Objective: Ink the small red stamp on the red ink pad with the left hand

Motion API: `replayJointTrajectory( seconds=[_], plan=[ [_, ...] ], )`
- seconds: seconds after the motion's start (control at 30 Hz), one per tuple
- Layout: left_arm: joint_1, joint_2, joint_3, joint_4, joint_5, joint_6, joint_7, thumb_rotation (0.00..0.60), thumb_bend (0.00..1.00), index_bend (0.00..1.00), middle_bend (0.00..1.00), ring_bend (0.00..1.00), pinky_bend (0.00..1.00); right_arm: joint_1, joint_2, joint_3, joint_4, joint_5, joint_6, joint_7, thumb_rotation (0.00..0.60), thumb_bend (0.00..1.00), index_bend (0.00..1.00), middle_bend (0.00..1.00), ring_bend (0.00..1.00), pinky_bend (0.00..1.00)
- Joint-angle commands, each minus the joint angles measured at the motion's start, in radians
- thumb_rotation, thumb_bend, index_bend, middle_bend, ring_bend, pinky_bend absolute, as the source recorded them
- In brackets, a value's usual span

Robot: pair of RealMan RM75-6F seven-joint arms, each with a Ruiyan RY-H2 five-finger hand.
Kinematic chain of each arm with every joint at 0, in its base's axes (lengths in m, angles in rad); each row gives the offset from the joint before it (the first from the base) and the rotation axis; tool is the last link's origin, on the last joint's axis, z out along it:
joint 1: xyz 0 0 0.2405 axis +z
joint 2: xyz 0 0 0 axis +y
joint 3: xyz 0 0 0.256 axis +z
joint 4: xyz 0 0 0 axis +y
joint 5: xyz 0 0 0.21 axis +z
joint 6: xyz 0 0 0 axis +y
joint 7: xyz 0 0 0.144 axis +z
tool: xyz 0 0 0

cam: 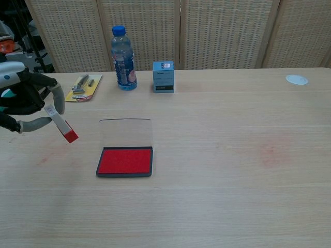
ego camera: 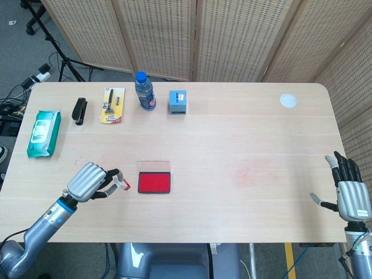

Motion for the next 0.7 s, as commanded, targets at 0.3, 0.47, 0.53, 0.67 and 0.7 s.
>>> replayJointTrajectory(
  seconds=[0.3,0.47,0.53,0.67,0.7],
  plan=[
    [-0.055,-0.206,-0.033,0.142,-0.099,-0.110,-0.005,0.600,0.43,0.60,1.00,1.00,0.99,0.005,-0.002,0.001,0.012,0.009,-0.018,0.010,0.600,0.04,0.00,0.00,0.00,0.00],
    [-0.082,-0.258,-0.063,0.170,-0.143,-0.142,0.027,0.600,0.43,0.60,1.00,1.00,0.99,0.006,-0.001,0.000,0.016,0.013,-0.026,0.020,0.600,0.04,0.00,0.00,0.00,0.00],
    [-0.090,-0.274,-0.072,0.184,-0.159,-0.152,0.042,0.600,0.43,0.60,1.00,1.00,0.99,0.006,-0.001,0.001,0.016,0.014,-0.027,0.024,0.600,0.04,0.00,0.00,0.00,0.00],
    [-0.108,-0.305,-0.079,0.219,-0.194,-0.194,0.065,0.600,0.43,0.60,1.00,1.00,0.99,0.009,0.001,0.001,0.020,0.016,-0.037,0.035,0.600,0.04,0.00,0.00,0.00,0.00],
    [-0.111,-0.311,-0.081,0.225,-0.199,-0.197,0.071,0.600,0.43,0.60,1.00,1.00,0.99,0.010,0.001,0.001,0.021,0.016,-0.039,0.037,0.600,0.04,0.00,0.00,0.00,0.00]
  ],
)
